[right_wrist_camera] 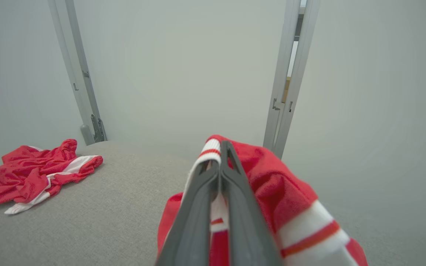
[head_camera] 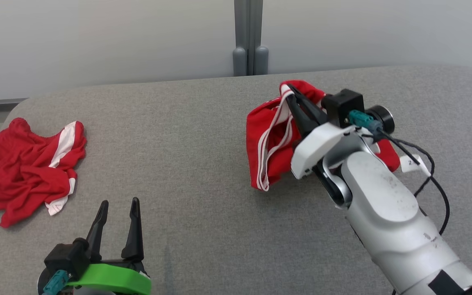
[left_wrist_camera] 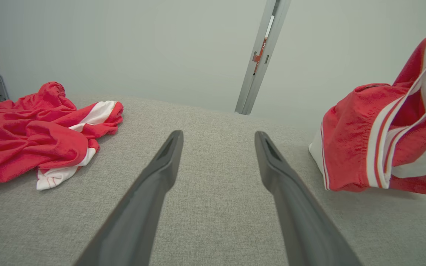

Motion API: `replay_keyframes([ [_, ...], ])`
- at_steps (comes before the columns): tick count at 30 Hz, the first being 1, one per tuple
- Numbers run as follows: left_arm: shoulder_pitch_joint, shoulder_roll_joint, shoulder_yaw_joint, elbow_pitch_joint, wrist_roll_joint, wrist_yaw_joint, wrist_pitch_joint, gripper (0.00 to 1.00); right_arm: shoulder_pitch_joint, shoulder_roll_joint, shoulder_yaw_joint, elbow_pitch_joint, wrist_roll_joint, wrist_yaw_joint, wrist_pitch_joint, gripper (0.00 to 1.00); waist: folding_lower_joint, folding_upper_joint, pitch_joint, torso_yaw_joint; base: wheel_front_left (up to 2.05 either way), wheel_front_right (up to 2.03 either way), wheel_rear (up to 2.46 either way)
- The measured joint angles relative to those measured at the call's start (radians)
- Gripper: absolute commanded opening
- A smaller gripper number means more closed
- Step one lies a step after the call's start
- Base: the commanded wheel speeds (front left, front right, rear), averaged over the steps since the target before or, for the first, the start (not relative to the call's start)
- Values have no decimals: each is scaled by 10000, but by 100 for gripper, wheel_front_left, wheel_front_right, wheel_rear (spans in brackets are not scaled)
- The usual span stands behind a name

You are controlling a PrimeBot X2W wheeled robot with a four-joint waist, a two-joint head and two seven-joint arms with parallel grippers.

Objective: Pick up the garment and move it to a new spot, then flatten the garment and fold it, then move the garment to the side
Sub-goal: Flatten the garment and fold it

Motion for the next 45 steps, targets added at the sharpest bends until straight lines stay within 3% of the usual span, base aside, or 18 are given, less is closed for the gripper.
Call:
replay_keyframes([
  [2, 0, 10, -38, -35, 0, -2, 2, 100, -533, -6, 431, -244, 662, 0, 211, 0, 0, 0, 21, -6, 0, 0, 0],
  [8, -44, 15, -167, -107, 2, -4, 2, 100, -2393, -8, 1237, -466, 4989, -10, 621, 0, 0, 0, 156, 120, 0, 0, 0],
  [18, -252, 12, -192, -188, -33, -6, 0, 100, -5570, -4, 1896, 520, 6955, -8, -1007, 0, 0, 0, 520, 441, 0, 0, 0],
  [22, -266, 8, -90, -286, -38, -6, 0, 100, -5671, 4, 1710, 1321, 6893, -8, -1051, 0, 0, 0, 656, 465, 0, 0, 0],
  [26, -304, -8, 46, -403, -38, -8, 0, 100, -5068, -79, 1252, 3055, 5501, -8, -1060, 0, 0, 0, 863, 319, 0, 0, 0],
  [34, -677, -54, -100, -431, -29, -10, 0, 100, -4103, -1417, -324, 4788, 3336, -8, -1058, 0, 0, 0, 1295, 154, 0, 0, 0],
  [35, -717, -56, -115, -443, -27, -10, 0, 100, -4059, -1547, -591, 4817, 3137, -8, -1058, 8, 0, 0, 1343, 152, 0, 0, 0],
  [36, -755, -56, -146, -445, -4, -10, 0, 100, -4040, -1710, -941, 4821, 2803, -8, -1058, 46, 0, 0, 1405, 151, 0, 0, 0],
  [37, -782, -56, -182, -447, -2, -10, 2, 100, -4029, -1850, -1306, 4823, 2518, -8, -1060, 100, 0, 0, 1461, 155, 0, 0, 0],
  [45, -992, 12, -267, -366, -10, -12, 0, 100, -3521, -1850, -3139, 4541, 295, -6, -1060, 100, 0, 0, 1667, 254, 0, 0, 0],
])
